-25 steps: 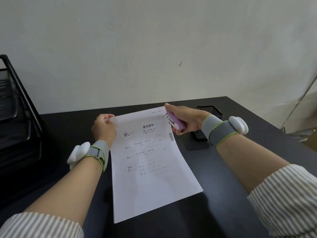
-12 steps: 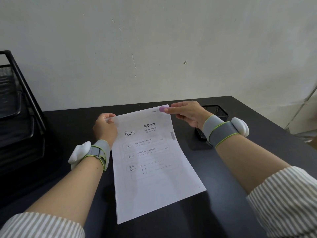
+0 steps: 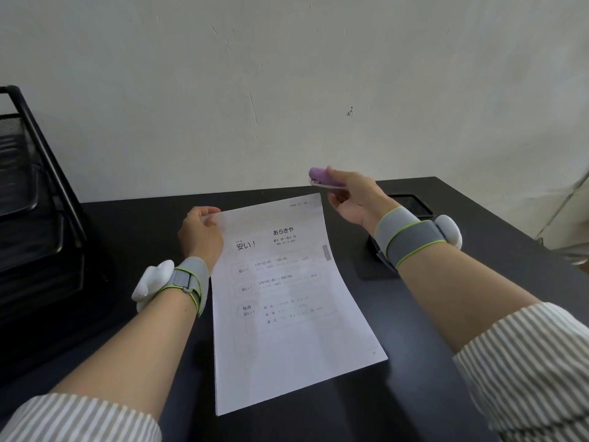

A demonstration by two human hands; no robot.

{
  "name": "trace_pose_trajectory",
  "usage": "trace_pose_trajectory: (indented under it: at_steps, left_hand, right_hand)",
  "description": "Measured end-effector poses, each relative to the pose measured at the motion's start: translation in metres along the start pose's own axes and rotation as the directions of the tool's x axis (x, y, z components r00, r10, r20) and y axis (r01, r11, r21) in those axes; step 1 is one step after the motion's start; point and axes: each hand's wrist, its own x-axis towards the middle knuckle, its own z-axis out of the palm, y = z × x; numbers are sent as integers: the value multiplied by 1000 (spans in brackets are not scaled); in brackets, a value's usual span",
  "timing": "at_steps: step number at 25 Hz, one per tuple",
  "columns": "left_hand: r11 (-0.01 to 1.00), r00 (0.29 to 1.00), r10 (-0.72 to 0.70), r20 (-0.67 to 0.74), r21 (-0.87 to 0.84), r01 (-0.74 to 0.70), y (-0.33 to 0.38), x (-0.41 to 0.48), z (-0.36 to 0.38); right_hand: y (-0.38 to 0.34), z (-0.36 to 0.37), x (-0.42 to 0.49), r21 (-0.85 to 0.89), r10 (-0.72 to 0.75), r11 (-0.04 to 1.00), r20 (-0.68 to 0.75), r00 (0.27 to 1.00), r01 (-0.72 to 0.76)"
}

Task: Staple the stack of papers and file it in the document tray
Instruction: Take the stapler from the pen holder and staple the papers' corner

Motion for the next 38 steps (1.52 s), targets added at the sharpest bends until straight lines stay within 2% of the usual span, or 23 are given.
trace_pose_trajectory:
  at_steps: [3, 5, 8, 11, 15, 22, 38]
  left_hand:
    - [1000, 1000, 9, 11, -11, -9, -1, 3, 2]
    - [1000, 1000, 20, 15, -7, -20, -3, 5, 4]
    - [999, 999, 32, 25, 14, -32, -5, 8, 6]
    - [998, 998, 57, 36, 26, -58, -8, 12, 9]
    - [997, 995, 75, 60, 26, -77, -9, 17, 13]
    - [994, 991, 105, 84, 24, -108, -11, 22, 18]
    - [996, 991, 74, 107, 38, -79, -16, 31, 24]
  right_hand:
    - [-4, 6, 6, 104, -56, 992, -93, 994, 66]
    - [-9, 10, 10, 26, -117, 992, -133, 984, 121]
    - [-12, 16, 15, -189, -231, 960, -124, 965, 206]
    - [-12, 21, 29, -443, -395, 835, -73, 916, 325]
    - [-6, 29, 46, -651, -542, 632, 15, 840, 420]
    - [6, 34, 63, -825, -415, 455, 135, 900, 334]
    - [5, 30, 76, -887, -307, 309, 248, 919, 342]
